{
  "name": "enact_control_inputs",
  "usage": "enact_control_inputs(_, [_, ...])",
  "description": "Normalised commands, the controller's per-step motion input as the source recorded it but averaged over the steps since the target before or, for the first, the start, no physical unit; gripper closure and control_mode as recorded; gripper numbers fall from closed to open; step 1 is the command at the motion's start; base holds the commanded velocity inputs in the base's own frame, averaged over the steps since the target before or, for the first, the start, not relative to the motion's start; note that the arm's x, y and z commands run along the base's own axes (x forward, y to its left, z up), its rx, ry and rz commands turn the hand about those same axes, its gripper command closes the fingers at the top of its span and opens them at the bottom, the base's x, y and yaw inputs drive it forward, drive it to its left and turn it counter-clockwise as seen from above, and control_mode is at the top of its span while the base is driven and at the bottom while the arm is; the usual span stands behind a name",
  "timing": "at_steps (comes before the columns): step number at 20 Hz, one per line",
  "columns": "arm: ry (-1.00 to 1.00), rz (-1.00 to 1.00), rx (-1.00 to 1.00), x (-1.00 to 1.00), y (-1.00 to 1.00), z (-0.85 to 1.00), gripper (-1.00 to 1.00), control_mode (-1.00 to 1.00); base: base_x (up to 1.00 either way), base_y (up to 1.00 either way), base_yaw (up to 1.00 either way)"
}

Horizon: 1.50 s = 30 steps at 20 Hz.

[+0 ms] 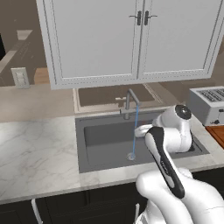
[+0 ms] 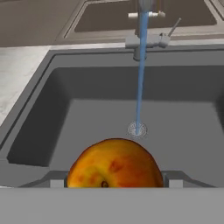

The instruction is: Pick the peach from the sink and place it on the cutting board to airdry. Then turn off the sink faucet.

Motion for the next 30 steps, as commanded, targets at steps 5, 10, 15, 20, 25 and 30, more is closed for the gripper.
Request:
enact_control_inputs(5, [0.0, 0.0, 0.03, -0.48, -0.4, 0.41, 1.0, -1.0, 0.0, 0.0, 0.0])
enact_control_inputs(10, [0.01, -0.04, 0.05, -0.33, -0.35, 0.31, 1.0, -1.0, 0.0, 0.0, 0.0])
enact_control_inputs(15, [0.03, -0.11, 0.04, -0.31, -0.37, 0.13, 1.0, -1.0, 0.0, 0.0, 0.0])
enact_control_inputs(20, [0.0, -0.11, 0.06, -0.23, -0.31, 0.0, 1.0, -1.0, 0.0, 0.0, 0.0])
enact_control_inputs(25, [0.0, -0.08, 0.01, -0.24, -0.25, 0.0, 1.0, -1.0, 0.0, 0.0, 0.0])
enact_control_inputs(30, [0.0, -0.06, 0.03, -0.22, -0.45, 0.0, 1.0, -1.0, 0.0, 0.0, 0.0])
